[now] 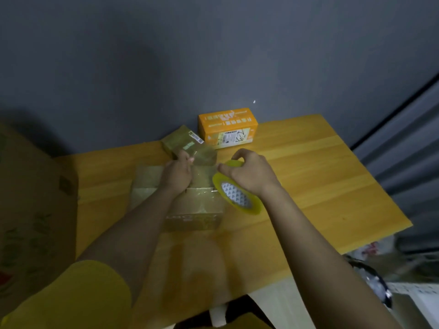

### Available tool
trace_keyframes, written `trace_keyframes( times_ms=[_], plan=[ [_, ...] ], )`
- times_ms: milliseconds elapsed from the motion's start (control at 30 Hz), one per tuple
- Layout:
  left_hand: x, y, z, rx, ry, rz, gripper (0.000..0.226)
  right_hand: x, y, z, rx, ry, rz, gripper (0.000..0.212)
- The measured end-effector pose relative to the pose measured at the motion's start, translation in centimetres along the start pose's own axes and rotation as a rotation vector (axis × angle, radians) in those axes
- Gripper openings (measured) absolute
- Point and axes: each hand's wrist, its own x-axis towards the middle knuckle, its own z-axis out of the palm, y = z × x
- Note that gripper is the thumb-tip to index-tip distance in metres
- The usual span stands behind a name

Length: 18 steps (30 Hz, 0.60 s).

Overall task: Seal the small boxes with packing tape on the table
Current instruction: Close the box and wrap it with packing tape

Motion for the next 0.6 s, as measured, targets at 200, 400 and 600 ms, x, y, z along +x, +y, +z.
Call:
trace_keyframes(
  times_ms=[200,400,600],
  plan=[
    [-3.0,-0.3,1.5,0.010,0.284,-0.198,0.021,2.9,-2.1,-0.9,-0.284,-0.075,-0.137,0.057],
    [-6.8,2.1,4.0,-0.088,0.501,-0.578,0.022,5.7,-4.1,-1.4,-0.478,-0.192,-0.327,0.066],
    [-7.3,3.5,3.2,-0.385,0.552,-0.772,0.021,6.3,-3.8,-0.4,-0.643,-0.184,-0.563,0.066]
  ],
)
